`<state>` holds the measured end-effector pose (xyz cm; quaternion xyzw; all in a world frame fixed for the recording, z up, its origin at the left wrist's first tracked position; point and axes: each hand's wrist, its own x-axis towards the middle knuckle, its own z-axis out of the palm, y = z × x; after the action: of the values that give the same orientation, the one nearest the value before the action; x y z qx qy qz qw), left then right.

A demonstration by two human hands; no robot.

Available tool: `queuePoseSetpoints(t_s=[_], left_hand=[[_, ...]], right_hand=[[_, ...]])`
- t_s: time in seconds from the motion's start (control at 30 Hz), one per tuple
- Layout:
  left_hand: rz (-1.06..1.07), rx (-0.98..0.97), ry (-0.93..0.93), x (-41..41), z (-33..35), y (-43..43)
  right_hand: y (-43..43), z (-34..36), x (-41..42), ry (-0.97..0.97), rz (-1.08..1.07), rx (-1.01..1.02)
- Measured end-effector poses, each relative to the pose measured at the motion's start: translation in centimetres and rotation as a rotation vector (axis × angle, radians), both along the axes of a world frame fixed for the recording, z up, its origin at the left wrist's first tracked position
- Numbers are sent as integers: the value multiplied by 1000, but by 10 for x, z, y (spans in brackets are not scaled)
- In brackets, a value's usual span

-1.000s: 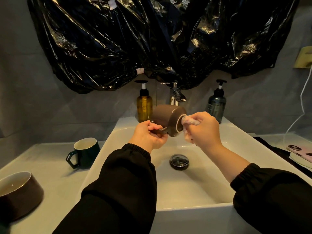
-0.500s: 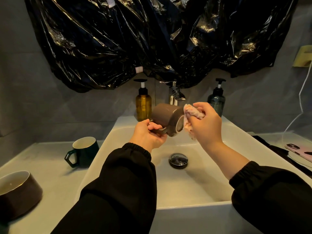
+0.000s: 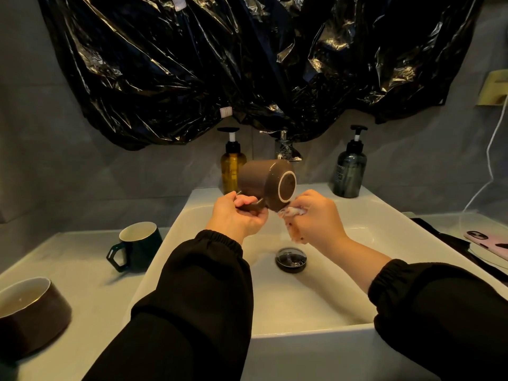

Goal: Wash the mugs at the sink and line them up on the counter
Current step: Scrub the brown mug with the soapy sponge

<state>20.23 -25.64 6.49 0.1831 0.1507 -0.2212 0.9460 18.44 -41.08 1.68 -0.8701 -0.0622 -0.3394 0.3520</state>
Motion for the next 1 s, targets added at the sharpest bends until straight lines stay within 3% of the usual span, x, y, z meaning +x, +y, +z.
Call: queuePoseSetpoints(t_s=[0.17,0.33,0.53,0.63,0.7,0.77,0.8,0.93,1.0], left_hand=[[-21,5,-2,-1,0,-2],[-75,63,-53,1,-4,-8],[-72,140,-162,0,-5,-13],[-63,210,-202,1,-5,-13],[-77,306,-242,0,-6,-15],[-94,424,-291,-2,-7,-18],[-102,463,-312,-3,-7,-20],[-104,564,-387,-5,-9,-23],[-109,590,-415,-5,-9,-24]], right_hand=[[-8,9,5,165,-95,421],[-19,23,6,145,-43,844],[-12,38,-11,-168,-41,617],[-2,37,-21,-455,88,213],[2,30,-18,-478,97,-134],[2,24,-12,-414,65,-276],[0,23,-10,-392,57,-230],[-15,29,-4,-186,-60,288],[-15,29,-8,-151,-72,284]])
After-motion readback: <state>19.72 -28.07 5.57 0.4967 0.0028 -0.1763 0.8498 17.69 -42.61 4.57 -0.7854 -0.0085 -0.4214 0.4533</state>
